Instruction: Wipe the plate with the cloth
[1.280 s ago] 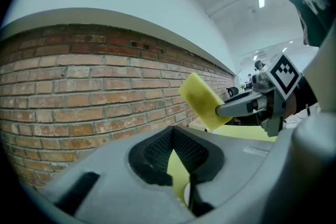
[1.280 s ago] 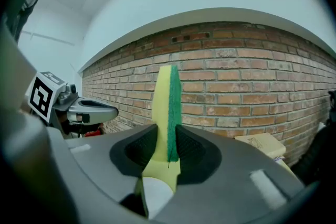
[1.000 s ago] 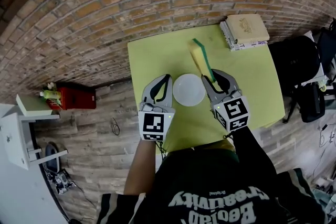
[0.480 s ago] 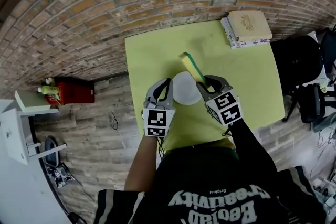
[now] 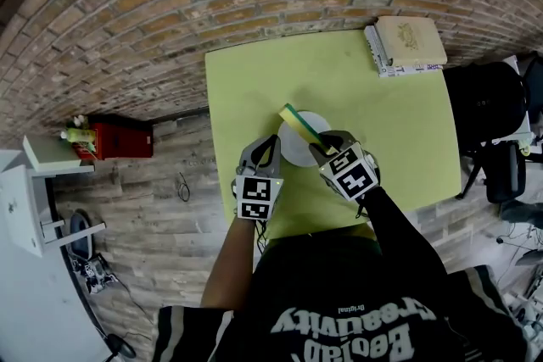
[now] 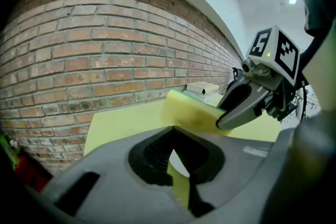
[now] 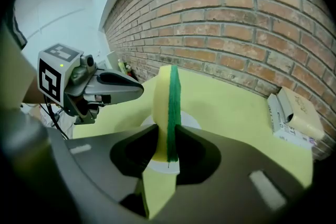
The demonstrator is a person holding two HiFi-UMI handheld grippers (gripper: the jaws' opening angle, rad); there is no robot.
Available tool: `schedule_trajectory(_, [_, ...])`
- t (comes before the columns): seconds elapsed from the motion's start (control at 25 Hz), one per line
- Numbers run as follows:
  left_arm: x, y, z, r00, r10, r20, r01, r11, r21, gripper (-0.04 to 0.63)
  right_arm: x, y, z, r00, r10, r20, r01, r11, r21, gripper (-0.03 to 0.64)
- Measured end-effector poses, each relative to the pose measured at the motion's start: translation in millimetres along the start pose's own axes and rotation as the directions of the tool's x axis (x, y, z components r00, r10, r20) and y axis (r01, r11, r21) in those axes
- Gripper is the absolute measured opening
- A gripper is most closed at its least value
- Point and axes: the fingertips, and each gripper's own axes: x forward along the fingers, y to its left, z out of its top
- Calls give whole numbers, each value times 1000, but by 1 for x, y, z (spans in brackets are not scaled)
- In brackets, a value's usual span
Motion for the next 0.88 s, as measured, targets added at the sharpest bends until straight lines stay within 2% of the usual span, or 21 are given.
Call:
schedule_trajectory(0.24, [3,1,-22,999,-3,-43,2,1000,-15,8,12,6,-6,998,-3,-64,1,999,-42,114])
schedule_trajectory(0.52, [7,3,-31,998,-6,-61,4,999,-33,8,17,-2,-12,990,-76,-119,60,990,-131,121])
schedule_trajectory(0.88, [15,0,-41,996,-23,-87,19,999,-50,8,31,9,-29,977,-19,-211,-9,991,-132,120])
